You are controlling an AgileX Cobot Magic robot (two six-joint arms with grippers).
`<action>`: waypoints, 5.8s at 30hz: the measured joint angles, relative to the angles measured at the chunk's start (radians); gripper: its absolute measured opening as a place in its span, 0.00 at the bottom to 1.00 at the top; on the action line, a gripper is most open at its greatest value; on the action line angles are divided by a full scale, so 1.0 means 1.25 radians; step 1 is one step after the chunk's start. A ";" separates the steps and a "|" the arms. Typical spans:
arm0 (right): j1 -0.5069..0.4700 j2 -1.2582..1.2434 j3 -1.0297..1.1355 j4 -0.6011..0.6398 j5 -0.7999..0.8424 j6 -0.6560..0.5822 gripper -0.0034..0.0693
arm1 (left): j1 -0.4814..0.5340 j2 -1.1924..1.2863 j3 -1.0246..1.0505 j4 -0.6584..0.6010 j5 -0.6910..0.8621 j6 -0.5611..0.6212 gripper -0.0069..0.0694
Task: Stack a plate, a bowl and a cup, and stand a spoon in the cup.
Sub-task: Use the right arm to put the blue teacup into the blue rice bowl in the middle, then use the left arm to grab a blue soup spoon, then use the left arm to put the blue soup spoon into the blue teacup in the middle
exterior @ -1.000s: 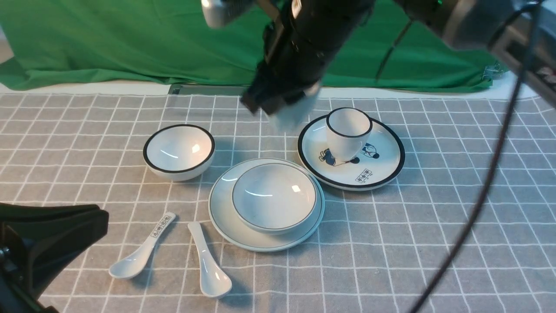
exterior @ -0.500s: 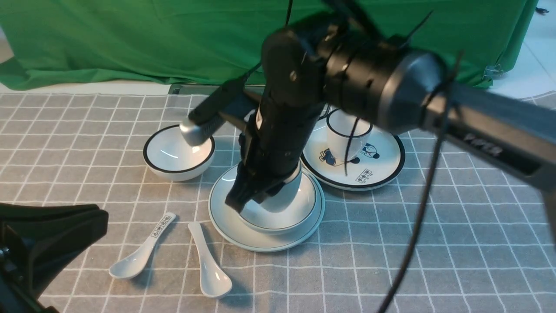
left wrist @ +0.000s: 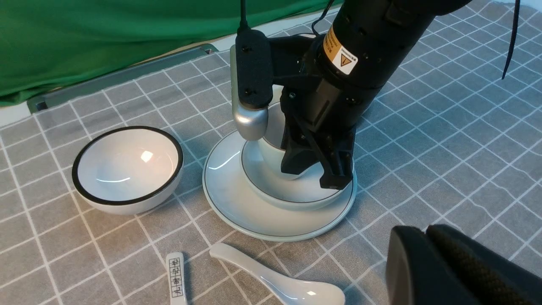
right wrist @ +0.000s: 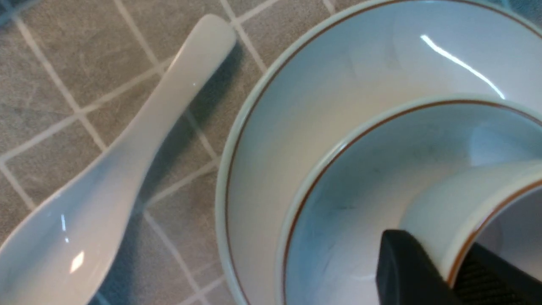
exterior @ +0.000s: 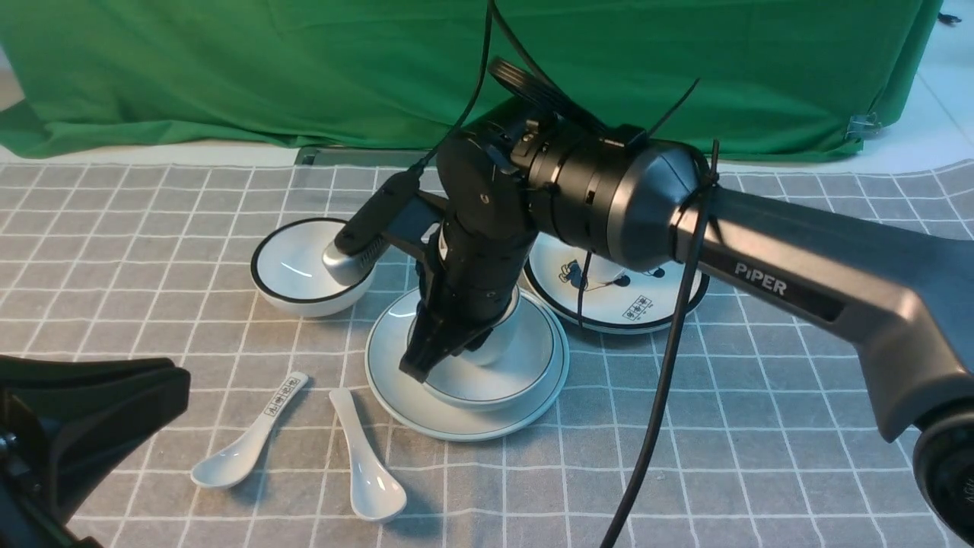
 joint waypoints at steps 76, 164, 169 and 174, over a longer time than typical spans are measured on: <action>-0.007 -1.055 0.742 -0.136 -0.015 0.182 0.13 | 0.001 0.981 -0.285 0.124 0.017 -0.419 0.64; -0.007 -1.055 0.742 -0.146 0.003 0.237 0.17 | -0.156 1.007 -0.088 0.259 -1.153 -0.101 0.23; -0.007 -1.055 0.742 -0.146 0.003 0.238 0.17 | -0.156 1.007 -0.088 0.259 -1.159 -0.101 0.46; -0.007 -1.055 0.742 -0.146 0.003 0.241 0.17 | -0.156 0.991 -0.080 0.259 -1.155 -0.143 0.66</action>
